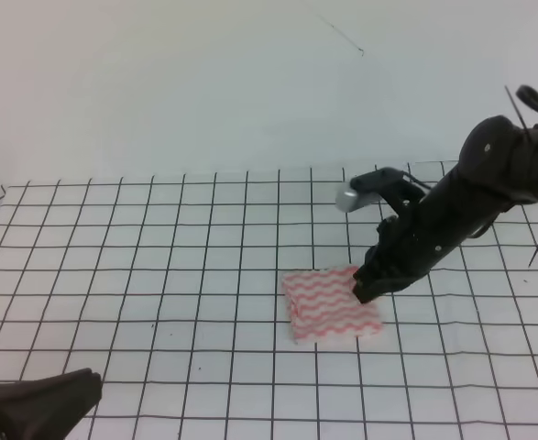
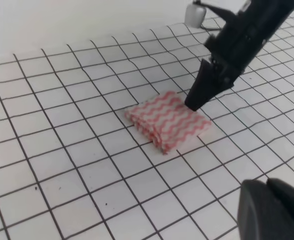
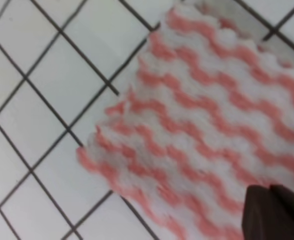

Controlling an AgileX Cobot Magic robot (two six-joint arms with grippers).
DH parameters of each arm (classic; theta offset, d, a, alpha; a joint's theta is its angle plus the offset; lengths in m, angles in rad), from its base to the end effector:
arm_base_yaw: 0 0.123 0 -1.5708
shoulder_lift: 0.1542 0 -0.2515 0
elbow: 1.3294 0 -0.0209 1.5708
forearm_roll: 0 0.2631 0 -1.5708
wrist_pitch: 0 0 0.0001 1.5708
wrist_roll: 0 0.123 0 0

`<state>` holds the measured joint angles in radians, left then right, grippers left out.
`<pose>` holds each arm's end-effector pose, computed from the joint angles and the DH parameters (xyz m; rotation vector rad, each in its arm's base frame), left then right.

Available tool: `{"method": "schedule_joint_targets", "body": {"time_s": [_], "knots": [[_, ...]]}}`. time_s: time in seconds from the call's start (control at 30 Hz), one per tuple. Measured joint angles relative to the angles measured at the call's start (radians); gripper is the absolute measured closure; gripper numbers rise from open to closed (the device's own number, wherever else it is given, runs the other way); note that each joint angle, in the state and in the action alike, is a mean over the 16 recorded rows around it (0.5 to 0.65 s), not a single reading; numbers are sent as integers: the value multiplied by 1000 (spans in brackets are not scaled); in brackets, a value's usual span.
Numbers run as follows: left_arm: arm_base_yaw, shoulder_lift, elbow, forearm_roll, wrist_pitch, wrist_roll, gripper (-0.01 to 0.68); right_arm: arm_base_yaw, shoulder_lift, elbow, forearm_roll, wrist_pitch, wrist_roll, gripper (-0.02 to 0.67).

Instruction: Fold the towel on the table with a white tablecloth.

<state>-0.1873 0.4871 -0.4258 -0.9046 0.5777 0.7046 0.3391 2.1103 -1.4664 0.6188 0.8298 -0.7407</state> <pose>0.1522 -0.0827 0.2623 0.3719 1.9061 -0.6270 0.3847 0.1916 0.0885 -0.9558 2.6322 0.6384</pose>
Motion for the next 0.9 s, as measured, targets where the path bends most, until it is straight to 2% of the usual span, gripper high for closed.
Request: {"method": "schedule_joint_targets", "body": {"time_s": [0.43,0.9], "knots": [[0,0,0,2,-7,-1,674,4,15,-2,25,40,6,646],[0,0,0,5,-13,-2,674,58,48,-3,92,55,-29,646]]}}
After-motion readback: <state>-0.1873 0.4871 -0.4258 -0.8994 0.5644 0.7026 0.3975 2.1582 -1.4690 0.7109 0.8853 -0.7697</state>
